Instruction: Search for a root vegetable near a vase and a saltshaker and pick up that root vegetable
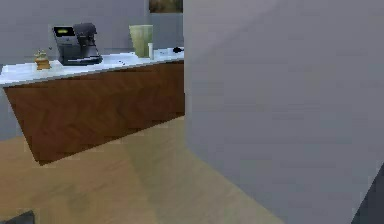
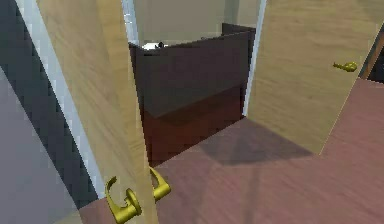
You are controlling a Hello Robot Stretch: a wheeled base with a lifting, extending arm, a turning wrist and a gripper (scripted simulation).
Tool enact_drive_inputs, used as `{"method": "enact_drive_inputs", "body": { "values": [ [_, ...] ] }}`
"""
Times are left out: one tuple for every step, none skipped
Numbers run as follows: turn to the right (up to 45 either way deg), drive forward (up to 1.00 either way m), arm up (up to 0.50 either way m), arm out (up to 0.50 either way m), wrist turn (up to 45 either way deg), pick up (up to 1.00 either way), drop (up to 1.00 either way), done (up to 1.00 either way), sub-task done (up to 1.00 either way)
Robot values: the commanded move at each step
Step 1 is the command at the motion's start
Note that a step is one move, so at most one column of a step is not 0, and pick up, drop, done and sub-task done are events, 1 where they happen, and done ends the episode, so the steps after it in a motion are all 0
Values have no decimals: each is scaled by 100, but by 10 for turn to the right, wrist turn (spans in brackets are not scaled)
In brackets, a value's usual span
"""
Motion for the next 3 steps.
{"method": "enact_drive_inputs", "body": {
  "values": [
    [90,0,0,0,0,0,0,0,0],
    [0,40,0,0,0,0,0,0,0],
    [-360,0,0,0,0,0,0,0,0]
  ]
}}
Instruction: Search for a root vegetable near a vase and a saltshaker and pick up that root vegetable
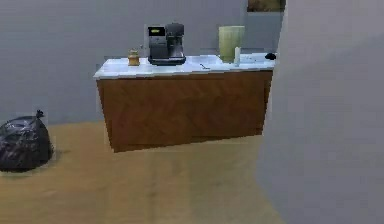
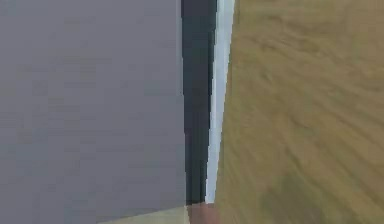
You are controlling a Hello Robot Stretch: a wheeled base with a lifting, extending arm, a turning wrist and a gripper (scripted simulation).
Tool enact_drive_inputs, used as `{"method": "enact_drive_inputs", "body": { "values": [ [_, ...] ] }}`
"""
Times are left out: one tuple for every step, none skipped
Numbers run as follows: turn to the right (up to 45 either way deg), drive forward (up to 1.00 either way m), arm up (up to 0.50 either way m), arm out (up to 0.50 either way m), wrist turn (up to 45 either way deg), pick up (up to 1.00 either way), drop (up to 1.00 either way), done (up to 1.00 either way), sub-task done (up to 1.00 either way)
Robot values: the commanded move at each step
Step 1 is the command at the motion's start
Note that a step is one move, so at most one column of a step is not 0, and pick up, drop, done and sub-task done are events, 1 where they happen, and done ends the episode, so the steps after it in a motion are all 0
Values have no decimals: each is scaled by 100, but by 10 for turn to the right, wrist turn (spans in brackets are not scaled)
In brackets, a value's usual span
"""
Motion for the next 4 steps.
{"method": "enact_drive_inputs", "body": {
  "values": [
    [0,100,0,0,0,0,0,0,0],
    [-30,0,0,0,0,0,0,0,0],
    [0,60,0,0,0,0,0,0,0],
    [450,0,0,0,0,0,0,0,0]
  ]
}}
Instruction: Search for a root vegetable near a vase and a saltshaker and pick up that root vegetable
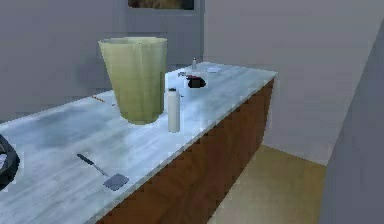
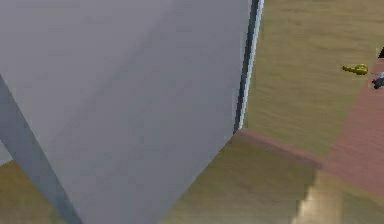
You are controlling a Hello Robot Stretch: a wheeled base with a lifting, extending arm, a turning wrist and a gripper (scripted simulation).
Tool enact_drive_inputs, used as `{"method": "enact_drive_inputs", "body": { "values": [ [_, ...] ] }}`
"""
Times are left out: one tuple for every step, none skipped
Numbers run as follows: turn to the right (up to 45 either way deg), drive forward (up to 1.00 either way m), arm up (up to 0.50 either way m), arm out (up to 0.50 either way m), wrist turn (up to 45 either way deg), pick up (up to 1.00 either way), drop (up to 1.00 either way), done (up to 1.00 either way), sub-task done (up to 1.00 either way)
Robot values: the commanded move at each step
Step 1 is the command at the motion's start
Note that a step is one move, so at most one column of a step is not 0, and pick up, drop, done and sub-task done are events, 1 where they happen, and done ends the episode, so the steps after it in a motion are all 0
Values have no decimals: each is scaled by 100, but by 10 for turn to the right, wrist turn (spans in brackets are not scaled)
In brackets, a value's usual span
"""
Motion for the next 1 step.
{"method": "enact_drive_inputs", "body": {
  "values": [
    [210,0,0,0,0,0,0,0,0]
  ]
}}
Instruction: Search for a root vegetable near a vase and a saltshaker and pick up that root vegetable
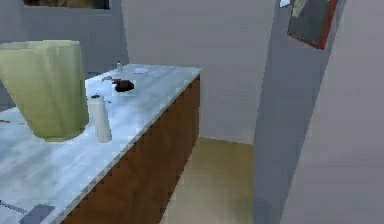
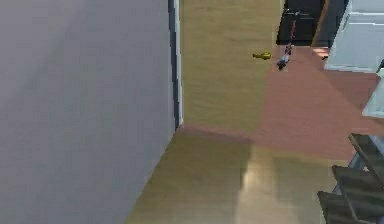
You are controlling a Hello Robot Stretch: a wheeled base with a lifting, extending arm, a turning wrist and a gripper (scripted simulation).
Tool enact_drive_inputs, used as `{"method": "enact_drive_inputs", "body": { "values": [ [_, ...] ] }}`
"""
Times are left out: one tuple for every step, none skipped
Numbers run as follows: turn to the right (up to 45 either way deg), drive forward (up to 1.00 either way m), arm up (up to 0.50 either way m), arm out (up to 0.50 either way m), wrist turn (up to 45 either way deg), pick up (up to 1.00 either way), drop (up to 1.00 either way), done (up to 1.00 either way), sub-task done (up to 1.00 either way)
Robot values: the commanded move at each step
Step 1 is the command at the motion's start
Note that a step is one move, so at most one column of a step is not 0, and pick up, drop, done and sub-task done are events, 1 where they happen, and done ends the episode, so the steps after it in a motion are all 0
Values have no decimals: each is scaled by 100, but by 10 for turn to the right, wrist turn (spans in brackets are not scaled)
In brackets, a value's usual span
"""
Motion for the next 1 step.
{"method": "enact_drive_inputs", "body": {
  "values": [
    [0,40,0,0,0,0,0,0,0]
  ]
}}
